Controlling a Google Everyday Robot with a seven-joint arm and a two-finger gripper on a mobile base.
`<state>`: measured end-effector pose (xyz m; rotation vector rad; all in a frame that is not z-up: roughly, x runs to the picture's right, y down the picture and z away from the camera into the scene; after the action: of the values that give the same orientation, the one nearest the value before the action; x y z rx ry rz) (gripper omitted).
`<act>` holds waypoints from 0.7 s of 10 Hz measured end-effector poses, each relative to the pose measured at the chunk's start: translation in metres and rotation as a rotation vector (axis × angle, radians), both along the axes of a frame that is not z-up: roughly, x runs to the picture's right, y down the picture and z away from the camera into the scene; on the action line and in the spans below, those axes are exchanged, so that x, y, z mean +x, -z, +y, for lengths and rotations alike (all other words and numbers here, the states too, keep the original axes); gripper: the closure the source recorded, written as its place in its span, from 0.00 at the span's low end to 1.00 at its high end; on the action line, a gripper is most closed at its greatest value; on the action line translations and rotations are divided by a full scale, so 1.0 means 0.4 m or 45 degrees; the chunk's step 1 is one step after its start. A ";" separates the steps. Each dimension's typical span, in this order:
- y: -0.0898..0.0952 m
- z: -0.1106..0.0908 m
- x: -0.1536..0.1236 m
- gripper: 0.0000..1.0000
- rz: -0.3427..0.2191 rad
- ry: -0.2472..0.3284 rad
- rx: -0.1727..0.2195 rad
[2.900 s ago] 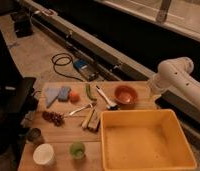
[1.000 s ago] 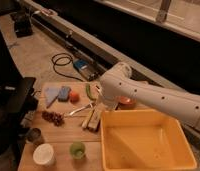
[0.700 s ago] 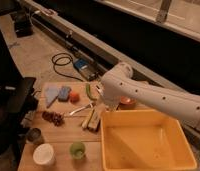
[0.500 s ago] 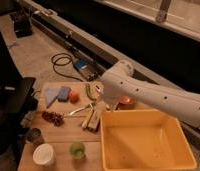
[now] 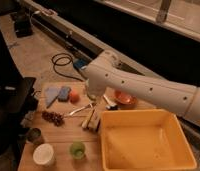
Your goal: Place grapes in red bowl
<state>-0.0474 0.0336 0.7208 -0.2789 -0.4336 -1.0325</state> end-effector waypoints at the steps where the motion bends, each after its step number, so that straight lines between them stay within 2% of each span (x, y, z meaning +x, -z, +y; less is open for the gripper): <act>1: -0.009 -0.006 -0.063 0.40 -0.048 0.034 0.005; 3: -0.022 -0.010 -0.149 0.40 -0.110 0.087 0.008; 4: -0.038 -0.001 -0.215 0.40 -0.161 0.134 0.003; 7: -0.084 0.034 -0.310 0.40 -0.247 0.220 -0.030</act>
<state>-0.1714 0.0470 0.7545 -0.2415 -0.6048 -1.2297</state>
